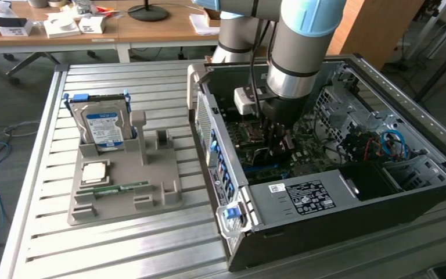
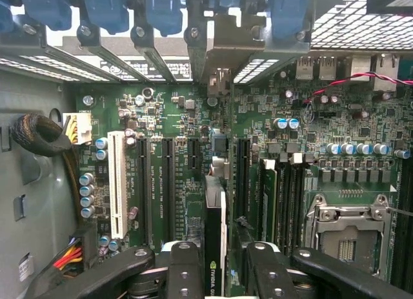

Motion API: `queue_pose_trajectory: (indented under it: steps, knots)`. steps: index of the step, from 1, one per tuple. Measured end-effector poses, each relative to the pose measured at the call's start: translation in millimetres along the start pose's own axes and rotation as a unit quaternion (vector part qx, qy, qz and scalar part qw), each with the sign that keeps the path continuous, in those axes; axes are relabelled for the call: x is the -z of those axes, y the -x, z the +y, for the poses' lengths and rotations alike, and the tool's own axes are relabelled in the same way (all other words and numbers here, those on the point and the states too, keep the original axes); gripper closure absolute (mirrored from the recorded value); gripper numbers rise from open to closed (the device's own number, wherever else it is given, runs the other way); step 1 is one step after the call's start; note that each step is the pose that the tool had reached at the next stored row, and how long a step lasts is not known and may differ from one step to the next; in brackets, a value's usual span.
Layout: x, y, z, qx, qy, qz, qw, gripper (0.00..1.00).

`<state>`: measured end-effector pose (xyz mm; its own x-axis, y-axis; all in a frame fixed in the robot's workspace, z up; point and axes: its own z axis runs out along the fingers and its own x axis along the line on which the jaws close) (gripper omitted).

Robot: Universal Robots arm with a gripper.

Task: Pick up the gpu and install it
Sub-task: 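Insert the gpu into the slot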

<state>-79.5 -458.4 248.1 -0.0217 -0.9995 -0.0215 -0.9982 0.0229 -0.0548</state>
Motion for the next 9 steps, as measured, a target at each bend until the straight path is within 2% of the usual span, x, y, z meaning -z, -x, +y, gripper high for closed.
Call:
queue_pose_trajectory:
  steps: [5,9]
  knots:
    - [1.2,-0.1,0.0,0.0,0.0002,0.0004,1.0,0.67]
    - [8.0,0.1,-0.4,0.0,0.0001,0.0002,1.0,0.67]
